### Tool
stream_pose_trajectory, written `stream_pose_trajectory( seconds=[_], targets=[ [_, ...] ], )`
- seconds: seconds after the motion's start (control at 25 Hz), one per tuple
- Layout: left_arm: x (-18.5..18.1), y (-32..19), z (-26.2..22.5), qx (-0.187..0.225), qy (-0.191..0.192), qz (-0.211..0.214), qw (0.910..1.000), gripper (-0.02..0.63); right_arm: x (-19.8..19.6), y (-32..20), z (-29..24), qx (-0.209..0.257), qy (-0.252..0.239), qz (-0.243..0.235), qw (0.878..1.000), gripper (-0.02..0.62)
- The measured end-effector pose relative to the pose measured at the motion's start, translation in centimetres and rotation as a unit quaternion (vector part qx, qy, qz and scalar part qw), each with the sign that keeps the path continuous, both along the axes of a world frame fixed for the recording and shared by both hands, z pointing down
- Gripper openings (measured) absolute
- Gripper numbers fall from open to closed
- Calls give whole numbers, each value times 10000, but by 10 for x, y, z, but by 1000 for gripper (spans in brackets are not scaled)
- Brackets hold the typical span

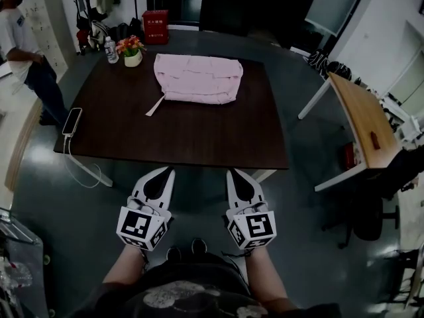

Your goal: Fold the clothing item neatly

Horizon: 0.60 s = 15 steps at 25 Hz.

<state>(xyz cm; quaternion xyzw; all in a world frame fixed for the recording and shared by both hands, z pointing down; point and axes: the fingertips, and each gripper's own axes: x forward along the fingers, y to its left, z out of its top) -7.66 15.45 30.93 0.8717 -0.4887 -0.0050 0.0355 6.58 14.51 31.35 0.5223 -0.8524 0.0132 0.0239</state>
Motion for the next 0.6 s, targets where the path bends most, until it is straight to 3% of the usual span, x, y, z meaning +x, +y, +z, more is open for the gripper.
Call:
stream_pose_trajectory(
  seconds=[0.6],
  targets=[
    [-40, 20, -6, 9, 101, 11, 9999, 11, -45, 19, -14, 63, 85, -43, 9999, -8]
  ],
)
